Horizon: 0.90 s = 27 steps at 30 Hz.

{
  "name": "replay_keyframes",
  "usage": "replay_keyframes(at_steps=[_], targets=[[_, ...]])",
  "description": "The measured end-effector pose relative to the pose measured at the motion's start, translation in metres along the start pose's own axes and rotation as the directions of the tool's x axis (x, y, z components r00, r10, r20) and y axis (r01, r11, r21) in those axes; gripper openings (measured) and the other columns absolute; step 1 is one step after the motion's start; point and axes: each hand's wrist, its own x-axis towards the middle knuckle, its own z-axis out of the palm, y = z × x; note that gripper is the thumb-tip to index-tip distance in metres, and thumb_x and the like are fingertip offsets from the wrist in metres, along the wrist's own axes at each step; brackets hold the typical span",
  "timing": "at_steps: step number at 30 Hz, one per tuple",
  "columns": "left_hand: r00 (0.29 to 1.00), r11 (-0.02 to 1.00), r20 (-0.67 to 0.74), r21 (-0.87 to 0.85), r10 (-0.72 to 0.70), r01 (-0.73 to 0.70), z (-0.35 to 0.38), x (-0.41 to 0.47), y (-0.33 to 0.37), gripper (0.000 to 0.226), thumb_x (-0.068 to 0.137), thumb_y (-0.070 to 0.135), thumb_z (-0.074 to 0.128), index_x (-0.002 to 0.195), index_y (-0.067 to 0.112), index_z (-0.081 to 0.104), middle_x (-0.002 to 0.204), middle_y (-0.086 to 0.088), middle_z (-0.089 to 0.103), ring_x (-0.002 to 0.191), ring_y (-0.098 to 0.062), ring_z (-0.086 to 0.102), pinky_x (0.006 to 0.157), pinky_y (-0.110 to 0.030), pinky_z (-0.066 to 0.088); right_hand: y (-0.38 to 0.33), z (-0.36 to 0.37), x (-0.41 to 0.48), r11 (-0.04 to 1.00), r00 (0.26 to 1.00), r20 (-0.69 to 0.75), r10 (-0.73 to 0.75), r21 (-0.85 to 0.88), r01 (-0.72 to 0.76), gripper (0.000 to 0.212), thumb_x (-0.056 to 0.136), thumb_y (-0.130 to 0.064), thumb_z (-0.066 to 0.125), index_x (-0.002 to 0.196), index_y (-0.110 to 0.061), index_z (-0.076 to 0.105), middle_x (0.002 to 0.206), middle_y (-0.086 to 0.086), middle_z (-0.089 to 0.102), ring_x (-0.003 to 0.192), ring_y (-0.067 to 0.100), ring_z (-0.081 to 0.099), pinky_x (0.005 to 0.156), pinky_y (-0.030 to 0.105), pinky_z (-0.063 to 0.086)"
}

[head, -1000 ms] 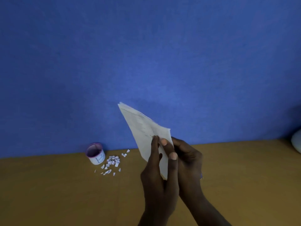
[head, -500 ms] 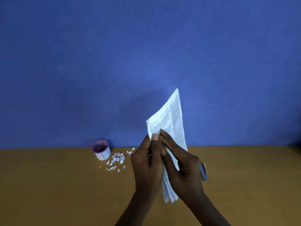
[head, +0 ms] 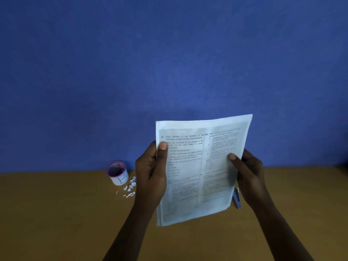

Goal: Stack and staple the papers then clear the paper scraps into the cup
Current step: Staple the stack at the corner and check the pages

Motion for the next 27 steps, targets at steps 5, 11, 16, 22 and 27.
replay_keyframes(at_steps=[5, 11, 16, 22, 27], targets=[[0.999, 0.999, 0.019, -0.013, -0.034, 0.034, 0.0, 0.012, -0.005, 0.024, 0.107, 0.025, 0.047, 0.104, 0.027, 0.071, 0.099, 0.008, 0.079, 0.088, -0.01, 0.074, 0.07, -0.023, 0.058, 0.01, -0.001, -0.008, 1.0, 0.999, -0.043, 0.015, 0.016, -0.014, 0.024, 0.094, -0.009, 0.059, 0.11, -0.01, 0.077, 0.116, 0.012, 0.078, 0.105, 0.033, 0.074, 0.083, 0.038, 0.059], [0.98, 0.989, 0.138, 0.057, -0.146, 0.14, -0.005, -0.004, -0.047, 0.032, 0.103, 0.028, 0.057, 0.133, 0.016, 0.057, 0.125, 0.005, 0.073, 0.115, -0.015, 0.071, 0.084, -0.025, 0.059, 0.015, -0.006, -0.002, 0.999, 0.986, -0.166, -0.001, -0.052, -0.007, 0.022, 0.099, -0.009, 0.06, 0.116, -0.003, 0.073, 0.115, 0.013, 0.077, 0.086, 0.025, 0.076, 0.062, 0.025, 0.058], [0.971, 0.967, 0.089, 0.147, -0.223, 0.208, 0.001, -0.017, -0.078, 0.019, 0.105, 0.018, 0.056, 0.123, 0.016, 0.063, 0.114, 0.012, 0.076, 0.107, -0.006, 0.072, 0.078, -0.016, 0.056, 0.022, -0.015, 0.003, 0.995, 0.989, -0.134, 0.068, -0.065, -0.077, 0.021, 0.1, -0.008, 0.06, 0.118, -0.006, 0.071, 0.118, 0.011, 0.077, 0.107, 0.032, 0.073, 0.086, 0.046, 0.059], [0.96, 0.961, 0.057, 0.066, -0.274, 0.27, 0.007, -0.011, -0.098, 0.018, 0.108, 0.017, 0.052, 0.12, 0.014, 0.064, 0.115, 0.002, 0.077, 0.106, -0.012, 0.073, 0.081, -0.023, 0.058, 0.05, -0.03, -0.004, 0.964, 0.979, -0.047, 0.198, -0.171, -0.203, 0.021, 0.099, -0.001, 0.059, 0.117, -0.007, 0.069, 0.113, 0.007, 0.078, 0.104, 0.029, 0.075, 0.082, 0.039, 0.059], [0.94, 0.945, 0.097, 0.034, -0.327, 0.325, 0.008, -0.016, -0.122, 0.021, 0.106, 0.015, 0.055, 0.127, 0.015, 0.059, 0.12, 0.007, 0.075, 0.111, -0.009, 0.071, 0.082, -0.02, 0.057, 0.074, -0.035, -0.002, 0.949, 0.969, -0.12, 0.215, -0.208, -0.236, 0.023, 0.097, 0.0, 0.063, 0.117, -0.009, 0.07, 0.112, 0.005, 0.079, 0.101, 0.024, 0.076, 0.082, 0.041, 0.061]])
